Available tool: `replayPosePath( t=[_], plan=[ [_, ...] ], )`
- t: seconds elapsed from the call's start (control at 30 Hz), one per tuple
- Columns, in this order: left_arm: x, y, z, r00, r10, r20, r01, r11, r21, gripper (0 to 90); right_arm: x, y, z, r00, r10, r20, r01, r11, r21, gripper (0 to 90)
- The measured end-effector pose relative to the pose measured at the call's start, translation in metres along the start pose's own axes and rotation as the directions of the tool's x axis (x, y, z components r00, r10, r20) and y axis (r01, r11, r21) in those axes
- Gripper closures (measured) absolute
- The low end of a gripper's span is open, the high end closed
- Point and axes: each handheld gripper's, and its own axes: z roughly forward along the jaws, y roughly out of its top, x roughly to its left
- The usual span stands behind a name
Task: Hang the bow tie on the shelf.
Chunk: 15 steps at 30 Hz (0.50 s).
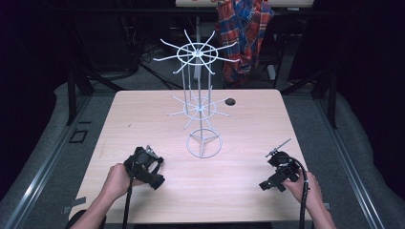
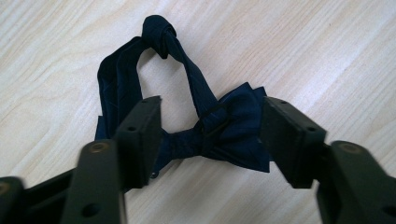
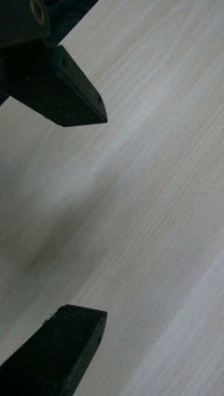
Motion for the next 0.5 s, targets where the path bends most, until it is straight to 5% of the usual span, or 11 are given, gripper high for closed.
replayPosePath(
  t=[0.5],
  plan=[
    [-0.002,0.006,0.013,0.999,0.04,0.018,-0.041,0.9969,0.068,67.1,0.0,0.0,0.0,1.0,0.002,0.001,-0.002,1.0,0.002,5.2]
  ],
)
